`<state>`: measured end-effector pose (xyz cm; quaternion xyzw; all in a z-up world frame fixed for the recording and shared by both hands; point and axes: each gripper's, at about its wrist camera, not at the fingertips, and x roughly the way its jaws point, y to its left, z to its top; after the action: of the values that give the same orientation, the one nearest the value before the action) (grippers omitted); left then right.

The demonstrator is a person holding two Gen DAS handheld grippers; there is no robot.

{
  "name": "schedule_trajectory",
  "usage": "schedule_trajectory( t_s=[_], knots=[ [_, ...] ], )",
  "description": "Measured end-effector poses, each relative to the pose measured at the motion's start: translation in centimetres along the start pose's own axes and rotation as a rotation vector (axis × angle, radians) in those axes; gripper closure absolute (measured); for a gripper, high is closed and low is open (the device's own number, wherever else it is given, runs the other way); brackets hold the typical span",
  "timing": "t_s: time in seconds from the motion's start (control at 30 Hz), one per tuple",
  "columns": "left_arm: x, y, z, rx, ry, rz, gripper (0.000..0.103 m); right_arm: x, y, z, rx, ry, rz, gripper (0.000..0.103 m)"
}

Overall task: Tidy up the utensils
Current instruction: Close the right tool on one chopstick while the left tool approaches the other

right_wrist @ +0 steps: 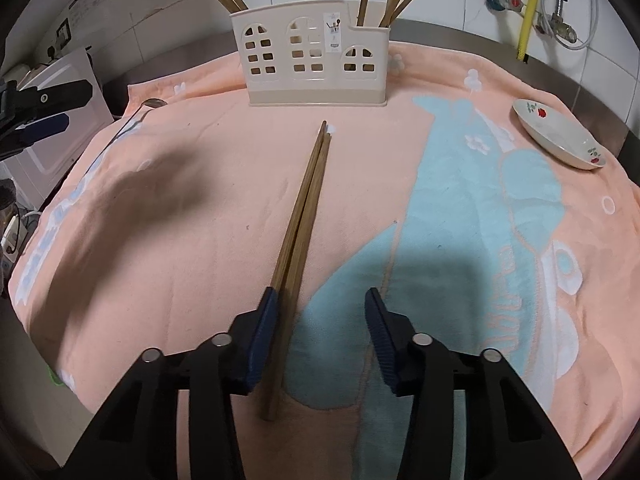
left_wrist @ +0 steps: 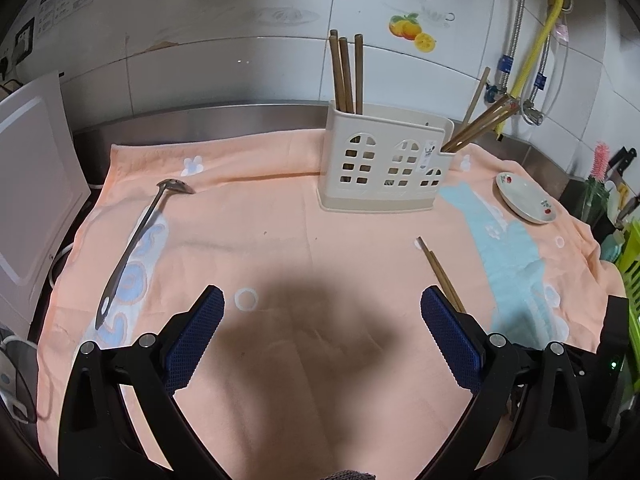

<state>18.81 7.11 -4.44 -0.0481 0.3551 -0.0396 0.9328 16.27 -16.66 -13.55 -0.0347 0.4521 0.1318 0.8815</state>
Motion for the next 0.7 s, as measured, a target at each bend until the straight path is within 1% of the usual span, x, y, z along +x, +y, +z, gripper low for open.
schedule_trajectory(
  t_s=[0.13,0.27,0.37,0.43,0.63,0.7],
  knots=[
    [0.1,0.4,-0.2,-0.012,0.006,-0.001,0.006,0.1,0.2,0.1,-0.004,0.003,-0.009,0.064],
    [0.0,0.5,-0.4,-0.012,0.005,-0.003,0.006,0.4,1.0,0.2,-0.023,0.015,-0.016,0.072],
    [0.0,0.7,-0.4,-0.015,0.005,-0.003,0.006,0.6,1.7,0.0,-0.057,0.012,-0.058,0.074],
    [-0.1,0.8,-0.5,-0.016,0.005,0.001,0.006,0.5,1.7,0.0,-0.051,0.008,-0.057,0.075],
    [-0.1,1.4,-0.7,-0.027,0.009,0.015,0.006,0.0,1.1,-0.6,-0.046,-0.007,-0.063,0.083],
    [-0.1,1.3,-0.9,-0.027,0.013,0.015,0.006,-0.1,0.9,-0.6,-0.034,-0.015,-0.051,0.085]
  ],
)
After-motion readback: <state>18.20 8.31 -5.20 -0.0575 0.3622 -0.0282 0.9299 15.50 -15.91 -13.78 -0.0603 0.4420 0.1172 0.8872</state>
